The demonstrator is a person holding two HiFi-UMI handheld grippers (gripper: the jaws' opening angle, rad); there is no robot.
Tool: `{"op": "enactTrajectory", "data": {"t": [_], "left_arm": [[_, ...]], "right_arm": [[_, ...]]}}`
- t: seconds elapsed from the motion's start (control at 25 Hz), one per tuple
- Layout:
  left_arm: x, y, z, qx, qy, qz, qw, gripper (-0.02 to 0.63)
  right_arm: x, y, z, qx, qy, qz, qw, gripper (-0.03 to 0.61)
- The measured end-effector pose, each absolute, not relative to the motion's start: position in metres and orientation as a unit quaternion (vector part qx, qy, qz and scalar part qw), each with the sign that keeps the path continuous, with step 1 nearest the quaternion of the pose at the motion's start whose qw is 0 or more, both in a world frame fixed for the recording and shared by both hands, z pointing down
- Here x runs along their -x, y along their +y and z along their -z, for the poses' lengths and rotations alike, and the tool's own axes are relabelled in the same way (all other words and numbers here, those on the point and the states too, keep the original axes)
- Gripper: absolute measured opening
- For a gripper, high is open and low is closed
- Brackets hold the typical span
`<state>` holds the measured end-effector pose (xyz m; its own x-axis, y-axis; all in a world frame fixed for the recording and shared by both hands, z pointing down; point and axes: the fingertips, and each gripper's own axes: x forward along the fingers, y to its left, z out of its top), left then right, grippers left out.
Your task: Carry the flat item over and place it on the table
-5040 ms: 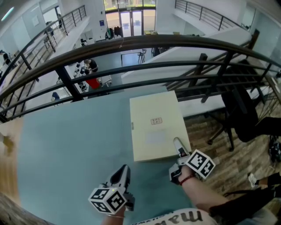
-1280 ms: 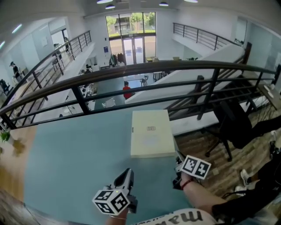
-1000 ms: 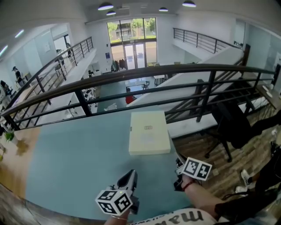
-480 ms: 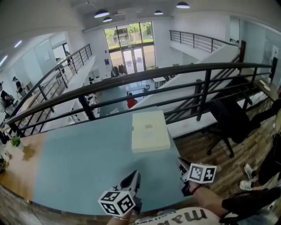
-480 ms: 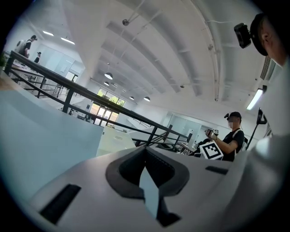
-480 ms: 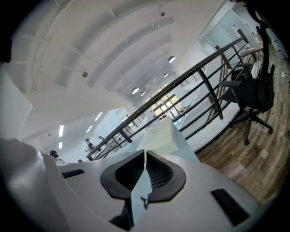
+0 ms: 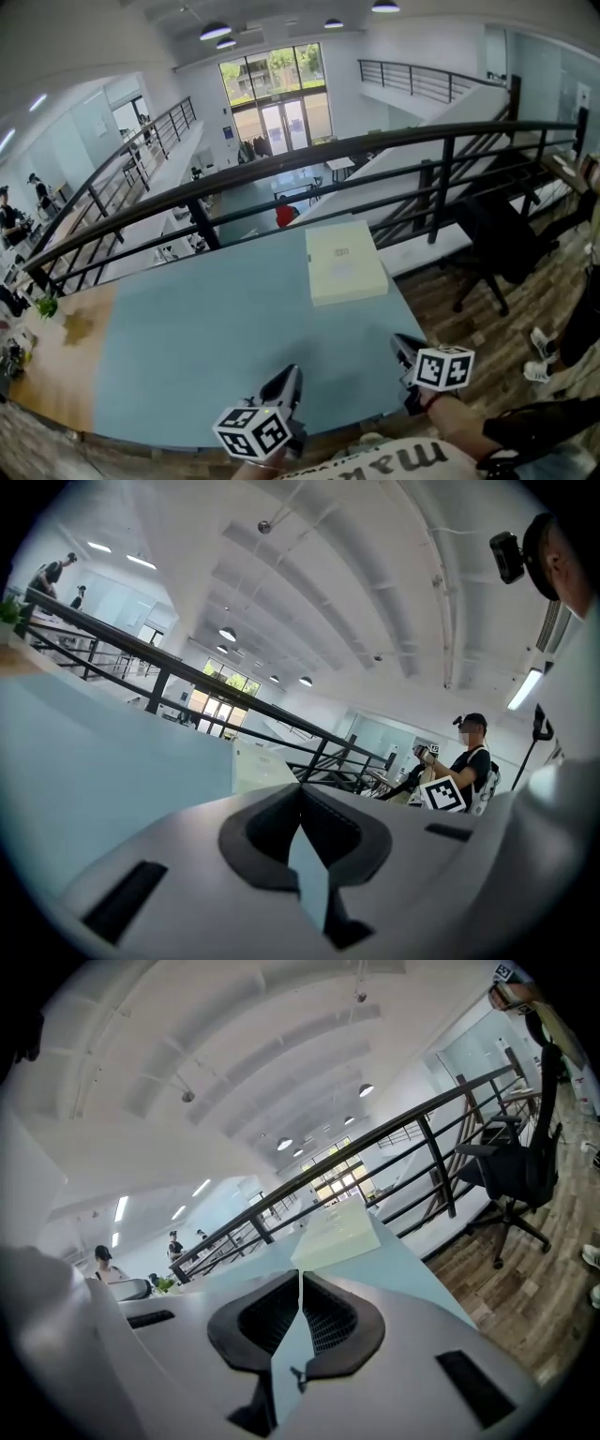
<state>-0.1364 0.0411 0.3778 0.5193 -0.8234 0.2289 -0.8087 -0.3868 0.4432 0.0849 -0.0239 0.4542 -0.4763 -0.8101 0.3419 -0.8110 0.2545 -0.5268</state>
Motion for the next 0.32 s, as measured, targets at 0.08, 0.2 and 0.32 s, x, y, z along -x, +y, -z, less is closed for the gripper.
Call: {"op": "enactTrajectory", "data": {"t": [0.08,0.2,0.32], "left_arm": [[0.135,0.048,-0.378,-0.841,-0.475,0.013,0.26,0.003],[0.136,0.058,-0.377,-0.851,-0.459,0.01,0.254,0.003],[0.146,0.064,-0.379,-0.852,-0.457,0.009,0.255,0.003]], "right_arm": [[-0.071,-0.013,-0.451,-0.509,-0.796,-0.328,0.007,0.043],[-0.058,-0.001,-0.448,-0.511,-0.799,-0.318,0.013,0.043],[-0.047,0.007,-0.448,-0.513,-0.798,-0.316,0.013,0.043]]}}
